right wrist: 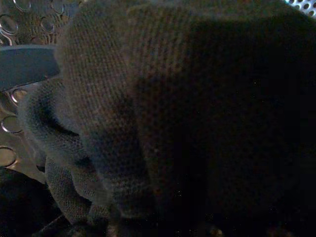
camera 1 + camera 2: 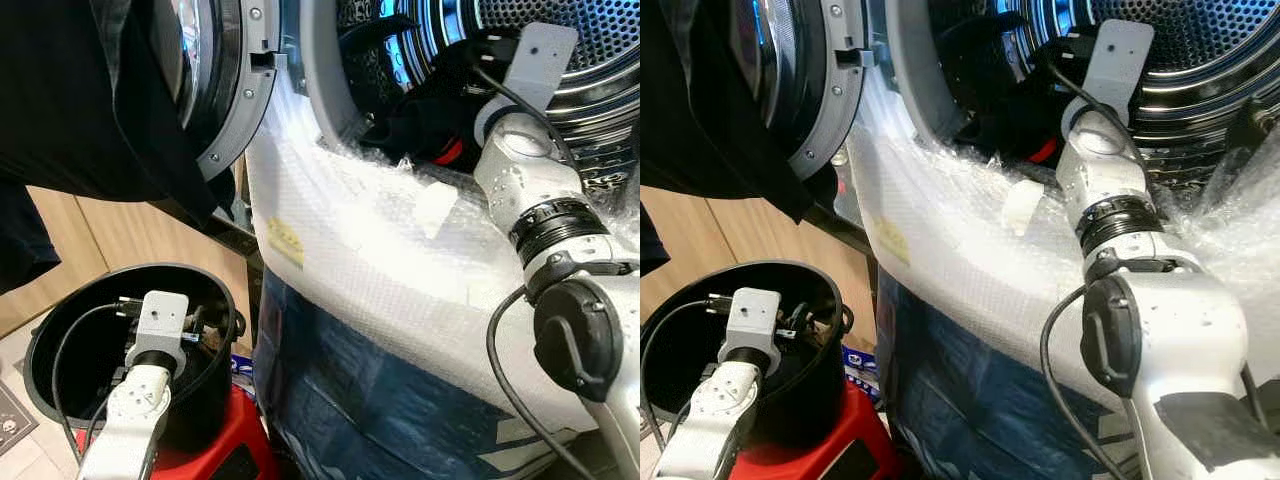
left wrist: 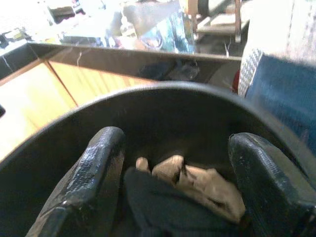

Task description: Clothes washing

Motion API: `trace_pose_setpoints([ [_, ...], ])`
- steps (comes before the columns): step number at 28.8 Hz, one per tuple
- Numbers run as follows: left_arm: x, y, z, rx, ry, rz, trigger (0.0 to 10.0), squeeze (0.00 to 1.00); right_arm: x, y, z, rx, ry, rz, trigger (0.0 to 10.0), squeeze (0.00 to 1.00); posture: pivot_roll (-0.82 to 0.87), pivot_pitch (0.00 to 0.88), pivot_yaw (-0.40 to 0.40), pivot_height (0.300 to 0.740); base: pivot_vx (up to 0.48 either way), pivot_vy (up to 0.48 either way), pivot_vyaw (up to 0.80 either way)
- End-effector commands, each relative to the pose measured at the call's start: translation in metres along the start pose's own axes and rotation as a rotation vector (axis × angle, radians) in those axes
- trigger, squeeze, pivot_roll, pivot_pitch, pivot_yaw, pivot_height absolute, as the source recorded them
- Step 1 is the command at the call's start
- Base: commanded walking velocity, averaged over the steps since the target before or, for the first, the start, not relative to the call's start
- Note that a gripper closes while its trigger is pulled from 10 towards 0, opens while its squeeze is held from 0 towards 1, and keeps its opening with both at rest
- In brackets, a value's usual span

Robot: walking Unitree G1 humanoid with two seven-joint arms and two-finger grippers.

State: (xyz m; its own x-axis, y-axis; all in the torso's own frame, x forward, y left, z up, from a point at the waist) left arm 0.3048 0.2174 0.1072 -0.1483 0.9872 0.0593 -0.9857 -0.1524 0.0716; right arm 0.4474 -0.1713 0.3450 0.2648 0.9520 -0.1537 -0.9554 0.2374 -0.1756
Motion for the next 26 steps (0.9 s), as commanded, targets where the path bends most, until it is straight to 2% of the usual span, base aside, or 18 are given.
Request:
trace_pose_setpoints([
  [1,0.001,0.001,0.002,-0.003,-0.014,0.008,10.0,0.0,-0.004,0.0,0.0,-0.008,-0.007,-0.014,10.0,1.0,0.24,0.0,-0.073,0.74,0.0,0.0,0.0],
  [3,0.001,0.002,0.002,-0.001,-0.013,0.011,10.0,0.0,-0.005,-0.001,0.005,-0.024,-0.01,-0.013,10.0,1.0,0.23,0.0,-0.075,0.74,0.0,0.0,0.0],
  [5,0.002,0.001,0.004,-0.003,-0.016,0.012,10.0,0.0,0.003,0.001,0.022,-0.099,0.043,0.025,10.0,1.0,0.23,0.0,-0.075,0.74,0.0,0.0,0.0],
  [6,0.002,0.001,0.004,-0.003,-0.016,0.012,10.0,0.0,0.003,0.001,0.022,-0.099,0.043,0.025,10.0,1.0,0.23,0.0,-0.075,0.74,0.0,0.0,0.0],
  [10,0.002,0.0,0.007,-0.008,-0.021,0.011,10.0,0.0,0.006,0.003,0.028,-0.116,0.024,0.018,10.0,1.0,0.24,0.0,-0.075,0.74,0.0,0.0,0.0],
  [12,0.002,0.001,0.007,-0.009,-0.022,0.007,10.0,0.0,0.012,0.006,0.035,-0.137,-0.015,0.032,10.0,1.0,0.24,0.0,-0.071,0.74,0.0,0.0,0.0],
  [17,0.004,0.001,0.006,0.0,-0.033,0.005,10.0,0.0,0.02,0.014,0.058,-0.22,-0.018,0.056,10.0,1.0,0.24,0.0,-0.07,0.74,0.0,0.0,0.0],
  [21,0.006,0.002,0.007,-0.004,-0.03,0.014,10.0,0.0,0.016,0.017,0.052,-0.218,0.008,0.046,10.0,1.0,0.24,0.0,-0.073,0.74,0.0,0.0,0.0],
  [26,0.005,0.004,0.005,0.006,-0.026,0.011,10.0,0.0,0.011,0.021,0.026,-0.161,0.066,0.064,10.0,1.0,0.23,0.0,-0.07,0.74,0.0,0.0,0.0],
])
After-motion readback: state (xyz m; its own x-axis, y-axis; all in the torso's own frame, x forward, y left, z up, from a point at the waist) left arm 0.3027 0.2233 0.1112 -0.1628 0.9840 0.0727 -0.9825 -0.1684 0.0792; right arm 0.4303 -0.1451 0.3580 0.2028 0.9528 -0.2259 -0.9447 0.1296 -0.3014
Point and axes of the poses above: a point about 5 cm out from each wrist's last joint towards the gripper, its own y axis pointing back from the gripper into the wrist, its own z axis along the axis of the wrist's last joint, x = y × z, the point moved 2 cm from there along -y, pointing out of the wrist towards the gripper, and after that the axes turned 13 degrees about y, right-handed, at the moved point
